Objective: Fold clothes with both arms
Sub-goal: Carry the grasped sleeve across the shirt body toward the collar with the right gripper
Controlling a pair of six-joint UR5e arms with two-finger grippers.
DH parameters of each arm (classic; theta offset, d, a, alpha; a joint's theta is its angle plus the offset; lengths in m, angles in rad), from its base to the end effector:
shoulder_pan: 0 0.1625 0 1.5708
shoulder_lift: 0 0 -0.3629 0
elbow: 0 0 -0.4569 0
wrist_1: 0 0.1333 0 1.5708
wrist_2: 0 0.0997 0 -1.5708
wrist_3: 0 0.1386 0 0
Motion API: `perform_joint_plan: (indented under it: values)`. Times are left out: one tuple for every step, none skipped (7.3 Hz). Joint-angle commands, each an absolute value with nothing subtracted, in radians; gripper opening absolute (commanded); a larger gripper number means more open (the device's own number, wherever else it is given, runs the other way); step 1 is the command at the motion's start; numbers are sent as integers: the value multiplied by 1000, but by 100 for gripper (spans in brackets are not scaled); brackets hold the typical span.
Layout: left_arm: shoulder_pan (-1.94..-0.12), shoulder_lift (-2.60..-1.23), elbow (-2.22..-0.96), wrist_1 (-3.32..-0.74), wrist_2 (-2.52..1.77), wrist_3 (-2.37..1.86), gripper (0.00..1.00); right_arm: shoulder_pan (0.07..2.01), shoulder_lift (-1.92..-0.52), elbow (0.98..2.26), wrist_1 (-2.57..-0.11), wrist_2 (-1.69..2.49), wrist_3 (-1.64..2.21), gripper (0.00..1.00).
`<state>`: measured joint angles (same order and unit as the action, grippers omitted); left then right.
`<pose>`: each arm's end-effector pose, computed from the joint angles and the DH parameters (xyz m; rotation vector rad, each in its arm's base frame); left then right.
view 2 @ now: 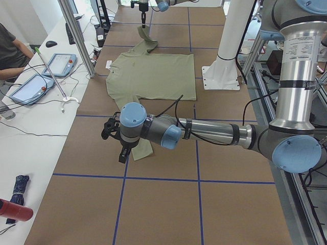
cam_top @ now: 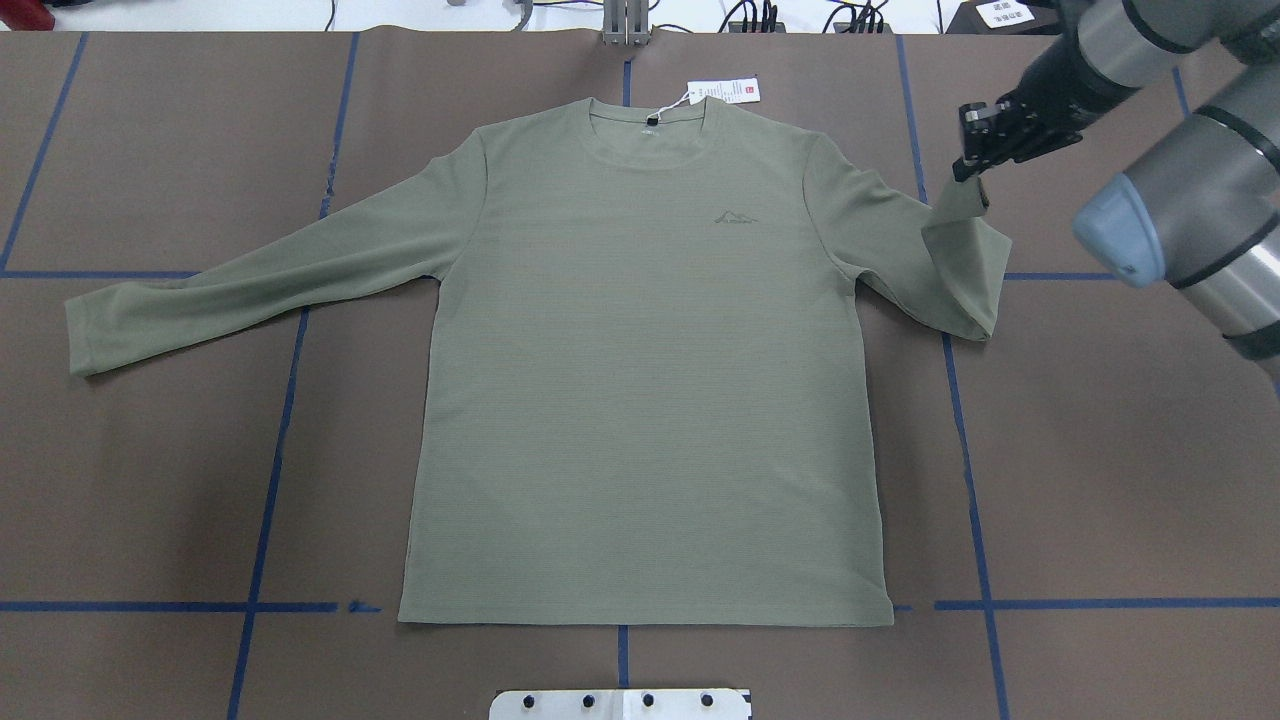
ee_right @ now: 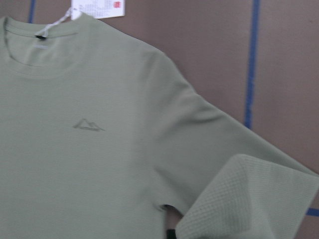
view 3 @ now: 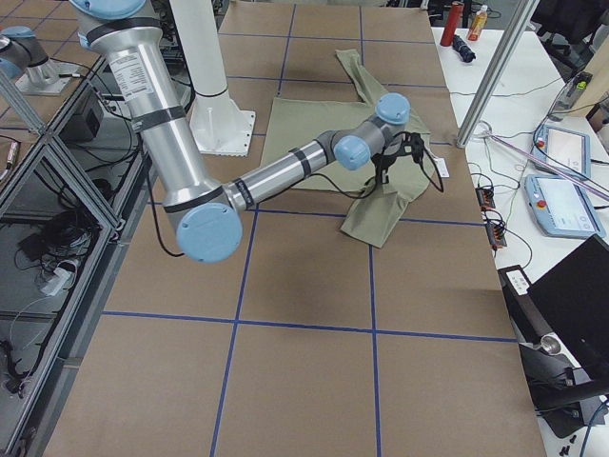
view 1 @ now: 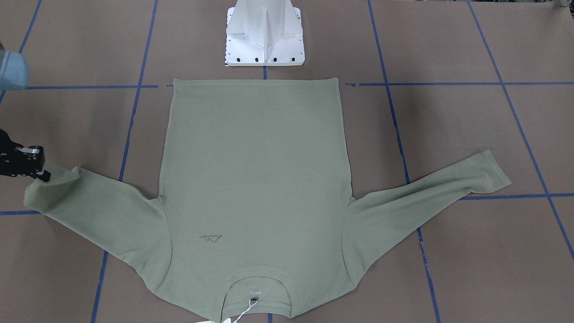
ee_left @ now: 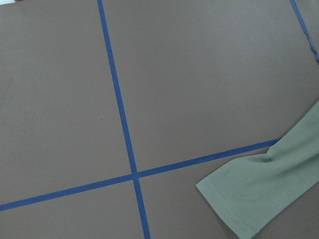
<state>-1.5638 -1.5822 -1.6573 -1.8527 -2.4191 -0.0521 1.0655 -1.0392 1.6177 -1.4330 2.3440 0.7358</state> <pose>-0.0252 -0.5856 0.5289 0.3316 0.8475 0.1191 -0.3102 -0.6362 0.2349 0.1227 -0.9932 -0.0658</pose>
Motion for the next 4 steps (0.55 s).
perform_joint_plan:
  values:
    - [-1565,-1578,-1657,-1852,-2421,-51,100,948,-713,1386,-1444,2297,806,0]
    - [-1565,-1578,-1649,-1852,-2419,-51,100,909,-624,1312,-1406,2249,810,0]
    - [-1565,-1578,-1646,-1853,-2421,-48,100,852,-568,1268,-1344,2196,849,0]
    - [-1565,-1578,-1641,-1853,-2421,-46,100,786,-514,1226,-1285,2122,917,0]
